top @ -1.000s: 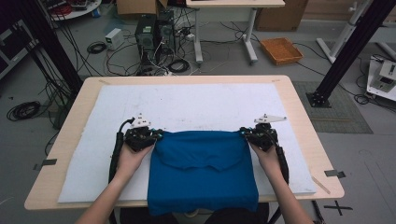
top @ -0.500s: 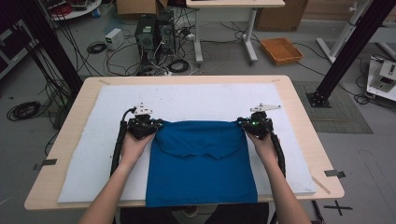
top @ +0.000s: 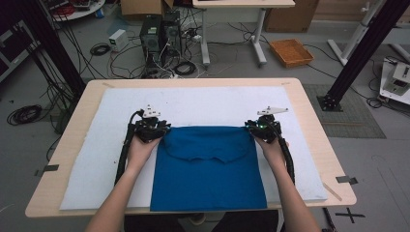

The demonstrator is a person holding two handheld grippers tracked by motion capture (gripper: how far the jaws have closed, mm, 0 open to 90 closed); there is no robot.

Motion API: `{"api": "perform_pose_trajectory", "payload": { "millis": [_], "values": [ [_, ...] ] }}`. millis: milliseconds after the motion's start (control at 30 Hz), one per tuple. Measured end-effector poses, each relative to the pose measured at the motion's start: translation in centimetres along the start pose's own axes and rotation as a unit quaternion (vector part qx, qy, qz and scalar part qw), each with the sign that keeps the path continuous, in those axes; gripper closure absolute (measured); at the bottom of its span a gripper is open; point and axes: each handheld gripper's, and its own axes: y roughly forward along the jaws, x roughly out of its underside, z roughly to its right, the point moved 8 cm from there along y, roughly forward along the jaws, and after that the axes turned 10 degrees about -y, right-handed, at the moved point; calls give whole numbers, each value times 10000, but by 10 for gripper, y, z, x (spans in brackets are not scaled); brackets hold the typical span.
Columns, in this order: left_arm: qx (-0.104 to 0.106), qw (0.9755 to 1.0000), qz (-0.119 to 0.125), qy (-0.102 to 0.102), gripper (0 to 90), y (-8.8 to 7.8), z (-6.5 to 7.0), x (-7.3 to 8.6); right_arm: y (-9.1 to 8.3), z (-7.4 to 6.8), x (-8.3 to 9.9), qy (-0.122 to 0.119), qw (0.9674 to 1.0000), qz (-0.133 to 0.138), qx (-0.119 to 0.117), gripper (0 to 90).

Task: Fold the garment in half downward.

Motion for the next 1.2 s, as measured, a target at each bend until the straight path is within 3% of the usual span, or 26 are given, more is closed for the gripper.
{"api": "perform_pose_trajectory", "payload": {
  "millis": [33,67,233,433,500,600,700,900,1067,1200],
  "values": [
    [0,10000,0,0,608,0,0,0,0,0,0,0,10000,0,0,745],
    [53,9998,49,-162,576,-5,-2,-1,-4,3,-1,64,9999,44,65,708],
    [201,9989,289,-305,530,-25,2,6,-17,6,2,218,9993,238,165,660],
    [489,9968,252,-582,499,-45,14,31,-42,-3,15,544,9969,551,121,572],
    [599,9955,196,-713,499,-48,19,39,-51,-8,19,646,9956,670,87,572],
    [716,9946,79,-749,501,-49,28,48,-59,-17,28,692,9953,681,-16,583],
    [767,9939,-59,-791,522,-44,34,53,-57,-25,38,671,9964,519,-87,611],
    [761,9918,-203,-1010,627,-36,34,57,-44,-37,46,636,9974,265,-199,611],
    [679,9902,-219,-1198,627,-31,29,57,-38,-44,45,533,9981,199,-230,611],
    [668,9906,-243,-1170,628,-29,29,58,-36,-48,45,525,9981,156,-281,612]
  ]
}}
